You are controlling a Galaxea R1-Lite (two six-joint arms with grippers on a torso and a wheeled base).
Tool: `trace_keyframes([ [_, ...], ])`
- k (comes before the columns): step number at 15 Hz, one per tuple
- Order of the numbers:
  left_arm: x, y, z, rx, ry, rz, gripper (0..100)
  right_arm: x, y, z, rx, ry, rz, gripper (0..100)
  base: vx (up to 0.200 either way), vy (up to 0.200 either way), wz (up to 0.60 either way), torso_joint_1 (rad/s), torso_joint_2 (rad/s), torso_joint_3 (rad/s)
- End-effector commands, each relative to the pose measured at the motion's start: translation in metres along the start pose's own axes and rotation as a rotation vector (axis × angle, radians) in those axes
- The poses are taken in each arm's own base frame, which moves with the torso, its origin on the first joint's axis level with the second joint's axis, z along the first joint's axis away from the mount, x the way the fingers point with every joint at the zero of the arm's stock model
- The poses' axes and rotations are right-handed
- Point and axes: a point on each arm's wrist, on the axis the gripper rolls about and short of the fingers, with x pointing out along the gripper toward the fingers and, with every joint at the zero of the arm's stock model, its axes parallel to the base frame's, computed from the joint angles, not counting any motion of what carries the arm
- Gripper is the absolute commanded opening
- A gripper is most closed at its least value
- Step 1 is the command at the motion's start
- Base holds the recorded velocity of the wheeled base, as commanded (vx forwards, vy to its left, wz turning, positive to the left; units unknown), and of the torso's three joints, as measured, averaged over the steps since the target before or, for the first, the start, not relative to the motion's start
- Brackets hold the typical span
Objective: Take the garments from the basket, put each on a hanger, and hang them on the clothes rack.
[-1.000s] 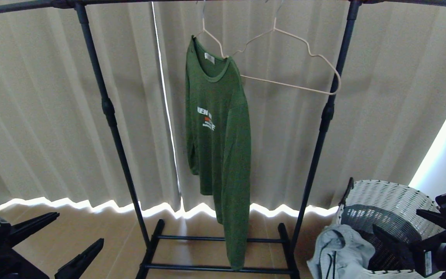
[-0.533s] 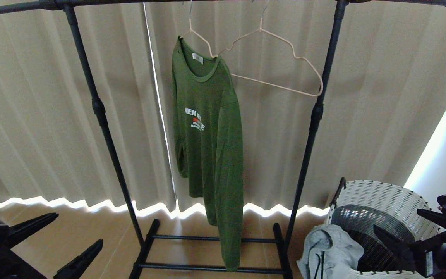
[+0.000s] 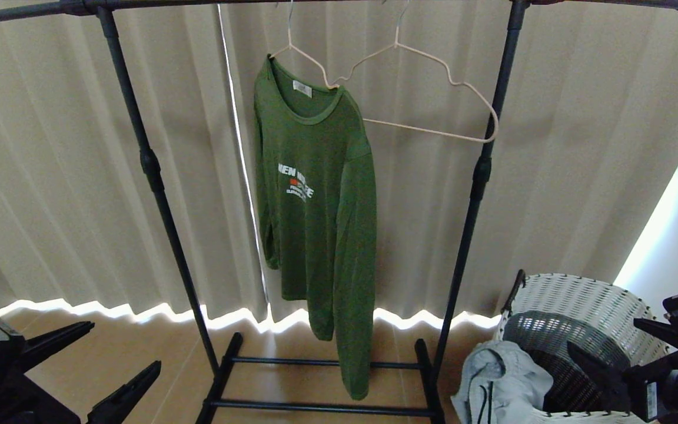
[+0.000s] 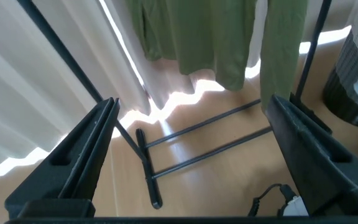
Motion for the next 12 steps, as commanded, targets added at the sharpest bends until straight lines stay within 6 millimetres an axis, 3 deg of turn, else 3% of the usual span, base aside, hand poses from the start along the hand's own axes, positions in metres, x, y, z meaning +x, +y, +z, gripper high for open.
trace_keyframes([
  [1, 0.0023, 0.0000, -0.0011, -0.002, 0.015, -0.003, 100, 0.0000, 0.0000, 0.0002, -0.001, -0.001, 0.000, 100, 0.200, 0.000, 0.00, -0.002, 0.00, 0.002],
  [6, 0.0020, -0.0001, -0.0014, -0.002, 0.015, -0.003, 100, 0.0002, 0.0001, -0.0004, -0.001, 0.002, 0.000, 100, 0.200, 0.000, 0.00, -0.001, 0.00, 0.001],
  [12, 0.0015, -0.0005, -0.0026, -0.001, 0.018, -0.004, 100, 0.0002, 0.0002, -0.0010, -0.002, 0.005, 0.001, 100, 0.000, 0.000, 0.00, 0.000, 0.00, 0.000],
])
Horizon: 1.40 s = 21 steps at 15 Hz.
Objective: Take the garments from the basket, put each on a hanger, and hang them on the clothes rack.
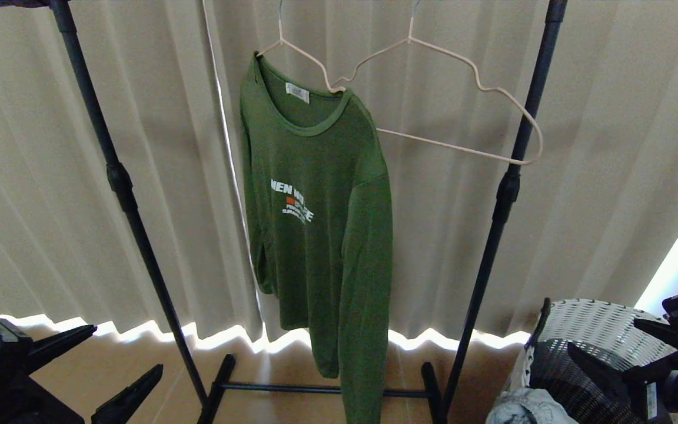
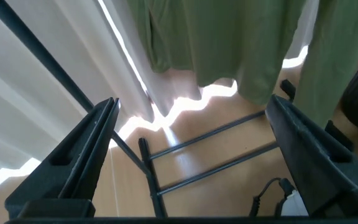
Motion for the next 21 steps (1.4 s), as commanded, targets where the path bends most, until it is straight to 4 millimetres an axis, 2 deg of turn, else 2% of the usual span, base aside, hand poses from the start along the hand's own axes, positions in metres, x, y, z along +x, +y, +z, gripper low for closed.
trace_keyframes([
  [1, 0.000, 0.000, 0.000, 0.001, 0.000, 0.000, 100, 0.000, 0.000, -0.001, -0.001, 0.006, 0.001, 100, 0.000, 0.000, 0.00, 0.000, 0.00, 0.000],
  [8, -0.003, 0.000, 0.001, 0.007, -0.018, 0.003, 100, -0.002, 0.000, -0.003, -0.001, 0.003, -0.001, 100, 0.000, 0.000, 0.00, 0.000, 0.00, 0.000],
  [11, -0.002, -0.001, 0.000, 0.008, -0.012, -0.011, 100, -0.001, -0.002, -0.003, -0.055, 0.018, -0.028, 100, 0.000, 0.000, 0.00, 0.000, 0.00, 0.000],
  [13, -0.001, -0.001, 0.002, 0.005, -0.016, -0.010, 100, 0.001, -0.007, -0.006, -0.136, 0.093, -0.049, 100, 0.000, 0.000, 0.00, 0.000, 0.00, 0.000],
  [15, -0.001, -0.001, 0.002, 0.004, -0.018, -0.009, 100, 0.002, -0.008, 0.003, -0.150, 0.144, -0.029, 100, 0.000, 0.000, 0.00, 0.000, 0.00, 0.000],
  [18, -0.001, -0.001, 0.002, 0.004, -0.015, -0.013, 100, 0.007, 0.004, 0.019, -0.221, 0.307, 0.103, 100, 0.000, 0.000, 0.00, 0.000, 0.00, 0.000],
  [19, -0.001, -0.001, 0.002, 0.004, -0.016, -0.014, 100, 0.011, 0.005, 0.020, -0.230, 0.353, 0.119, 100, 0.000, 0.000, 0.00, 0.000, 0.00, 0.000],
  [21, -0.001, -0.001, 0.003, 0.005, -0.020, -0.013, 100, 0.034, 0.012, 0.011, -0.258, 0.492, 0.151, 100, 0.000, 0.000, 0.00, 0.000, 0.00, 0.000],
])
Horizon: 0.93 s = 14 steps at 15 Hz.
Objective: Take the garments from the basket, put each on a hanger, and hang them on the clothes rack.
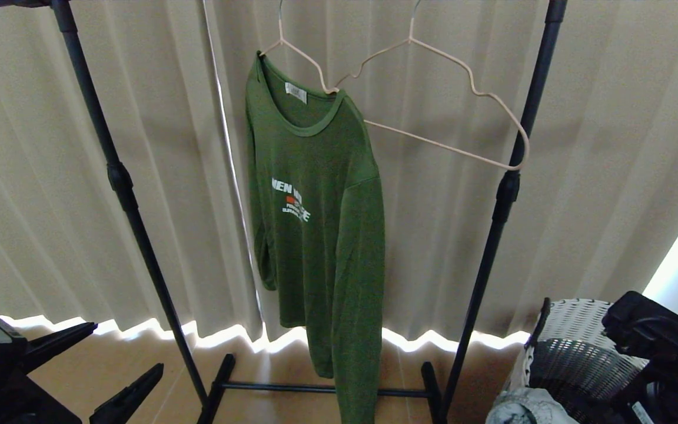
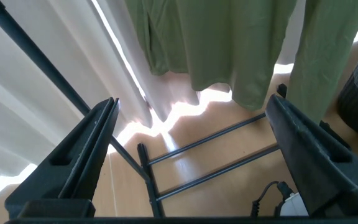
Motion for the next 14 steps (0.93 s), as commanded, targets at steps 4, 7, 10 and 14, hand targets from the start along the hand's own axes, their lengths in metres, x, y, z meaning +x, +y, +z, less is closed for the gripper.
trace_keyframes([
  [4, 0.000, -0.001, 0.000, 0.001, -0.003, -0.008, 100, 0.069, 0.018, 0.002, -0.071, 0.271, 0.084, 100, 0.000, 0.000, 0.00, 0.000, 0.00, 0.000],
  [7, 0.000, -0.001, 0.000, 0.001, -0.001, -0.007, 100, 0.097, 0.020, 0.001, -0.081, 0.317, 0.010, 100, 0.000, 0.000, 0.00, 0.000, 0.00, 0.000],
  [10, -0.001, -0.001, 0.000, 0.002, -0.006, -0.006, 100, 0.119, 0.014, -0.003, -0.053, 0.350, -0.036, 100, 0.000, 0.000, 0.00, 0.000, 0.00, 0.000],
  [14, -0.001, -0.001, 0.000, 0.002, -0.003, -0.008, 100, 0.123, 0.015, -0.006, -0.051, 0.369, -0.028, 100, 0.000, 0.000, 0.00, 0.000, 0.00, 0.000],
])
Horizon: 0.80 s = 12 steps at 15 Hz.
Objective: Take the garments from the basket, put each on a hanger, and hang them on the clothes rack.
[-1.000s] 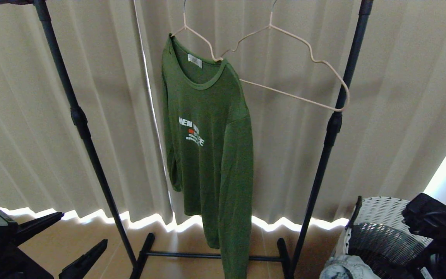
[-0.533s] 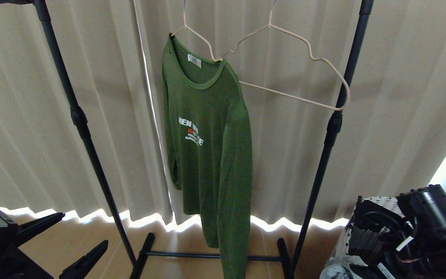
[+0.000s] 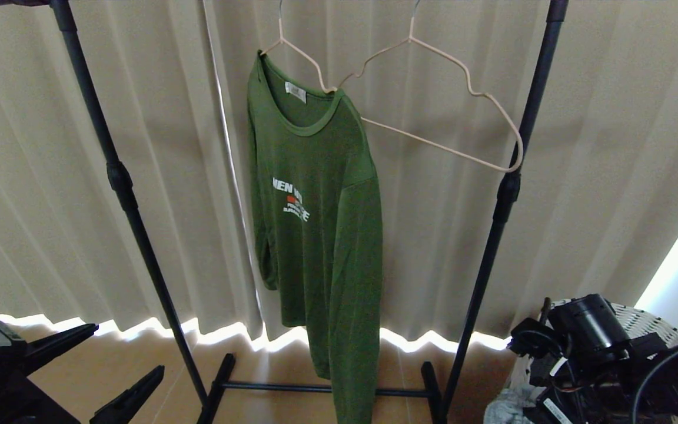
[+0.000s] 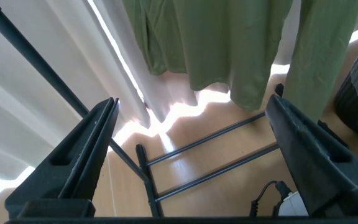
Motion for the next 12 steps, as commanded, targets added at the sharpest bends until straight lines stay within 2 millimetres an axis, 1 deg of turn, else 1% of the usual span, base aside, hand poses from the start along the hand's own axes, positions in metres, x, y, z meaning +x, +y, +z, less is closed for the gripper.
trace_keyframes([
  [1, 0.000, 0.000, 0.000, 0.001, 0.001, 0.000, 100, 0.004, 0.001, 0.000, -0.004, 0.015, 0.004, 100, 0.000, 0.000, 0.00, 0.000, 0.00, 0.000],
  [4, 0.000, 0.000, 0.000, 0.001, 0.001, 0.000, 100, -0.002, 0.001, 0.000, -0.005, -0.007, 0.006, 100, 0.000, 0.000, 0.00, 0.000, 0.00, 0.000],
  [12, 0.000, 0.000, 0.000, 0.001, 0.002, -0.001, 100, 0.001, 0.011, 0.000, -0.043, 0.004, 0.026, 100, 0.000, 0.000, 0.00, 0.000, 0.00, 0.000],
])
